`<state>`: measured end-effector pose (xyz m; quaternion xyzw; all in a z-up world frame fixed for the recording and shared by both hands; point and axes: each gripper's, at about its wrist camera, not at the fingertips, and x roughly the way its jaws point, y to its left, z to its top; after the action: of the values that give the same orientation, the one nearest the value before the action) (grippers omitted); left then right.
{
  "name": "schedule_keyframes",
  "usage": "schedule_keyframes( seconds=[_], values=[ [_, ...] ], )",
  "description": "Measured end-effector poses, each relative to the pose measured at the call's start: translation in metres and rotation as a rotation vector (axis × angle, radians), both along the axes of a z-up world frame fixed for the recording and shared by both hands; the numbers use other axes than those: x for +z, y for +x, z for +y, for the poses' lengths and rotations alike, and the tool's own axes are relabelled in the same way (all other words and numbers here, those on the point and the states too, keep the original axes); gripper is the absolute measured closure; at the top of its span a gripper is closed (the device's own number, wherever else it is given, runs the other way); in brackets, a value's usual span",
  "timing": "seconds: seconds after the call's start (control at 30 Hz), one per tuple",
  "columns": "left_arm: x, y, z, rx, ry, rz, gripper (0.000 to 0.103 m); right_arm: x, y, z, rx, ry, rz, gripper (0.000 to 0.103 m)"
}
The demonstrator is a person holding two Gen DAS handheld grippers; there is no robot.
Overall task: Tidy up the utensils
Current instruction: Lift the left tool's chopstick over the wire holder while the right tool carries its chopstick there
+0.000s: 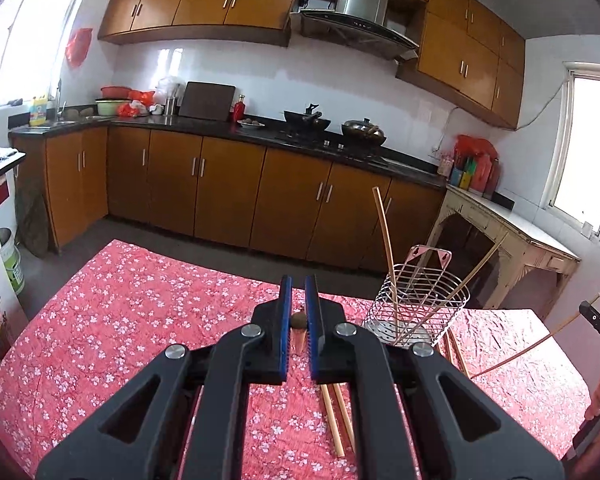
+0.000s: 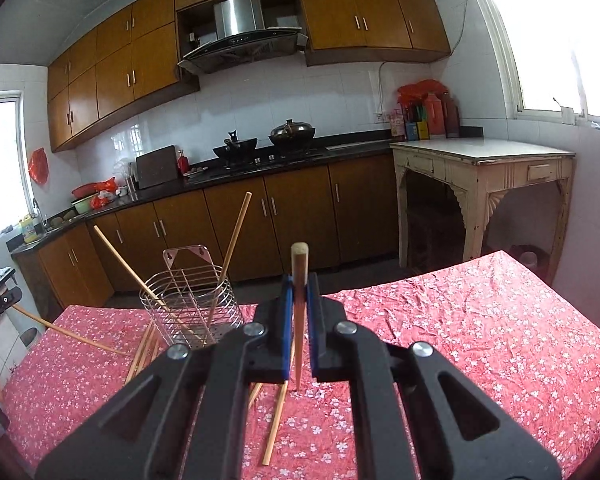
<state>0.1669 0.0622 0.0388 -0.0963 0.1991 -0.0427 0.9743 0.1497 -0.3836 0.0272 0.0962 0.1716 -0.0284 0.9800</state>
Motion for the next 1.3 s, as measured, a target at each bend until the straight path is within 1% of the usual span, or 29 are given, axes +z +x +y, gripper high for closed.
schedule_keyframes(
  seconds=[0.43, 0.57, 0.63, 0.77, 0.9, 0.93, 1.07, 1.2, 1.3],
  values=[
    [0.011, -0.001, -0.005, -0.003, -0.002, -0.033, 0.097, 0.007, -0.004, 0.003, 0.007, 0.005, -0.035, 0.095],
    [0.017, -0.001, -0.01, -0.003, 0.029, -0.056, 0.097, 0.008, -0.002, 0.002, 0.011, 0.001, -0.04, 0.095],
    [0.016, 0.002, -0.012, -0.002, 0.038, -0.055, 0.097, 0.006, 0.001, 0.002, 0.011, 0.0, -0.034, 0.095],
    [0.01, 0.01, -0.017, 0.007, 0.029, -0.036, 0.097, 0.004, 0.004, 0.003, 0.015, 0.003, -0.027, 0.095],
    [0.007, 0.016, -0.016, 0.01, 0.012, -0.016, 0.097, 0.011, 0.004, 0.006, 0.019, 0.008, -0.043, 0.095],
    [0.011, 0.016, -0.015, 0.005, 0.003, -0.022, 0.097, 0.017, 0.003, 0.007, 0.025, 0.012, -0.055, 0.095],
    [0.04, 0.011, -0.017, 0.013, -0.006, -0.094, 0.097, 0.044, 0.001, 0.008, 0.05, 0.035, -0.116, 0.095],
    [0.076, 0.009, -0.019, 0.02, -0.048, -0.171, 0.097, 0.069, 0.0, 0.009, 0.089, 0.076, -0.178, 0.095],
    [0.095, 0.012, -0.023, 0.023, -0.079, -0.212, 0.097, 0.084, 0.004, 0.015, 0.108, 0.084, -0.216, 0.095]
  ],
)
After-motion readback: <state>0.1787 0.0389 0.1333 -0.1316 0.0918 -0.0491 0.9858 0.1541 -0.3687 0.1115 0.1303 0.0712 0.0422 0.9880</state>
